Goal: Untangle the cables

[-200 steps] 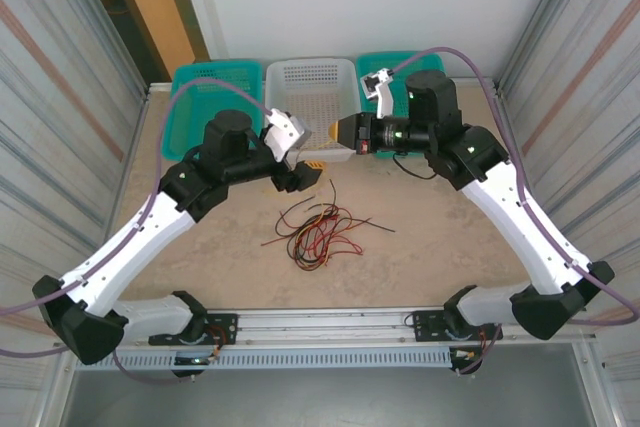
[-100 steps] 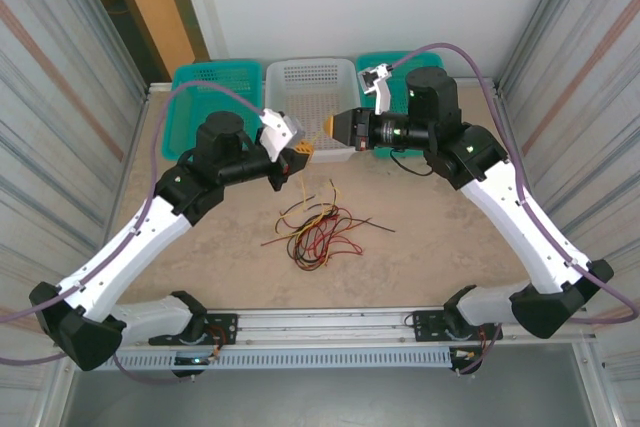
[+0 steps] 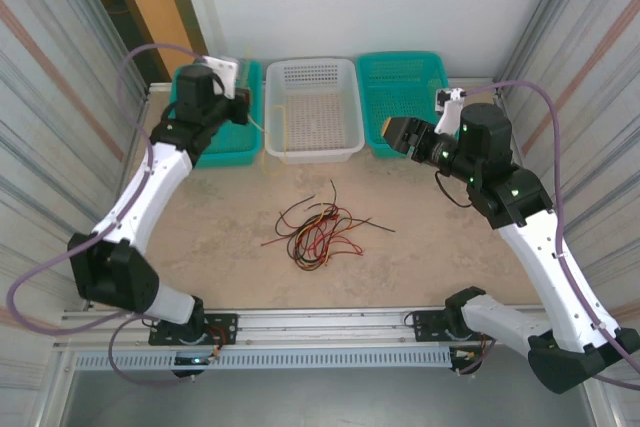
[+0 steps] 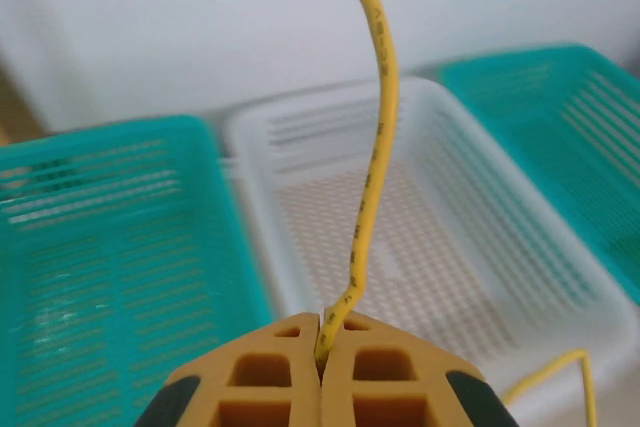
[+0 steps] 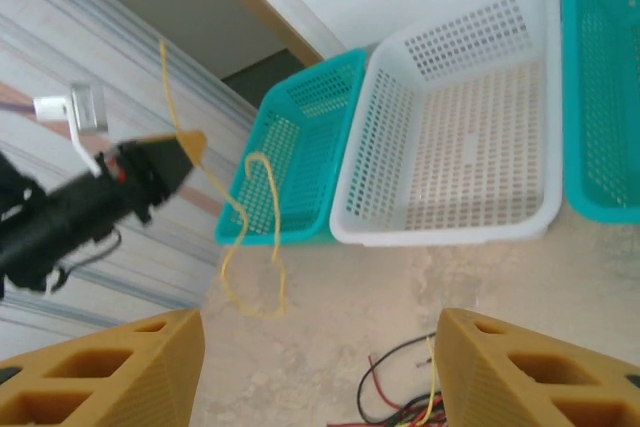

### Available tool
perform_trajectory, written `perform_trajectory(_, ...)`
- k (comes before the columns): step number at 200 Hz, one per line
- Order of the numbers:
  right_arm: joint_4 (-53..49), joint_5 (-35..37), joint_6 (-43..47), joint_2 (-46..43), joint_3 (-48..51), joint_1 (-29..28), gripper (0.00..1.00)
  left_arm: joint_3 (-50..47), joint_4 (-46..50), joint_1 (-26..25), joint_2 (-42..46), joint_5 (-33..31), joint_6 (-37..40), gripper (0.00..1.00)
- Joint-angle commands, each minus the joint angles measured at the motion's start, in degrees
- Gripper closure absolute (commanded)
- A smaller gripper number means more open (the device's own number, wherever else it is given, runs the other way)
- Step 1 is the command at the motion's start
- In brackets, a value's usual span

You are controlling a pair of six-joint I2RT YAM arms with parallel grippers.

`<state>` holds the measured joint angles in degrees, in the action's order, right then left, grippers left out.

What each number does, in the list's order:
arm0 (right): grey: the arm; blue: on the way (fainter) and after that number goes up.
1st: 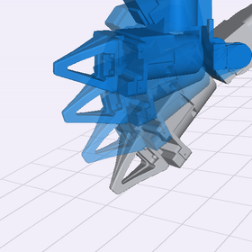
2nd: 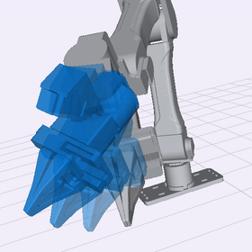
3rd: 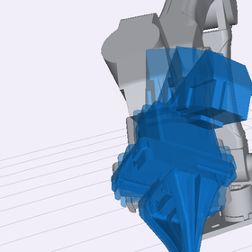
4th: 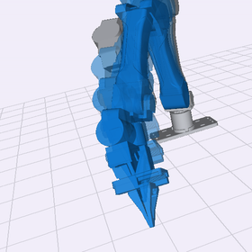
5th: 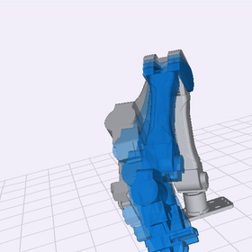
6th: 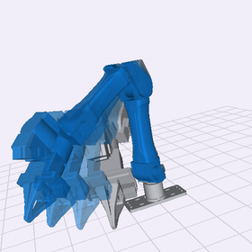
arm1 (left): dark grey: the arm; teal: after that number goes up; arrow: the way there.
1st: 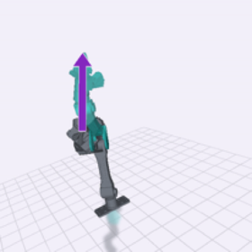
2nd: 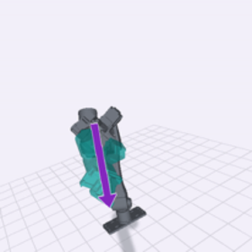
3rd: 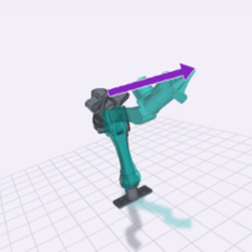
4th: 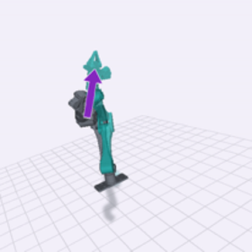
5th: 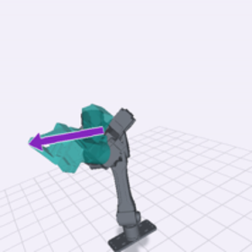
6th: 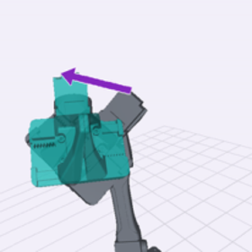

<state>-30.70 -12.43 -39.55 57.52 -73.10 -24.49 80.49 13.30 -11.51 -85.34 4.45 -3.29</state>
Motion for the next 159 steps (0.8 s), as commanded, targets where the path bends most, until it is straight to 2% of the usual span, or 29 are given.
perform_trajectory(1, 0.6, 0.1, -2.9, -0.6, 4.4, -1.3, 0.41, 3.8, -7.6, 5.3, -2.7, -2.8, -8.3, 1.0)
perform_trajectory(43, 0.3, 1.9, -3.1, -0.6, 8.3, -5.2, 0.42, 20.9, -3.6, 7.7, -18.0, -8.7, -2.9, 1.0)
perform_trajectory(49, 0.2, 1.9, -2.9, -0.6, 8.4, -5.5, 0.42, 22.3, -3.7, 7.7, -19.6, -10.0, -2.5, 0.85)
perform_trajectory(59, -0.2, 2.0, -2.6, -0.5, 8.7, -5.7, 0.42, 24.1, -3.9, 7.7, -22.4, -11.8, -2.0, 0.49)
perform_trajectory(65, -0.2, 2.3, -2.5, -0.3, 9.0, -5.9, 0.42, 25.2, -3.7, 7.7, -23.8, -13.2, -1.8, 0.32)
perform_trajectory(75, -0.6, 2.9, -2.4, 0.0, 9.4, -6.1, 0.42, 26.3, -3.5, 7.7, -25.4, -15.9, -1.1, 0.12)
perform_trajectory(83, -1.0, 3.5, -2.3, 0.2, 9.7, -6.2, 0.42, 25.7, -4.0, 7.5, -25.7, -19.5, -1.0, 0.02)
perform_trajectory(98, -2.1, 4.3, -2.3, 0.8, 9.9, -6.2, 0.42, 24.3, -3.8, 7.5, -24.8, -24.8, -1.8, 0.01)
perform_trajectory(107, -2.6, 4.6, -2.2, 1.1, 10.3, -6.3, 0.42, 23.5, -2.7, 7.5, -23.5, -25.7, -3.4, 0.01)
perform_trajectory(132, -3.3, 5.7, -2.1, 2.2, 11.4, -6.6, 0.42, 16.2, -3.9, 6.7, -14.9, -20.2, -9.2, 0.01)
perform_trajectory(159, -5.2, 9.3, -3.2, 4.6, 12.1, -8.6, 0.42, 5.1, -5.5, 2.1, -2.7, -13.7, -13.5, 0.01)
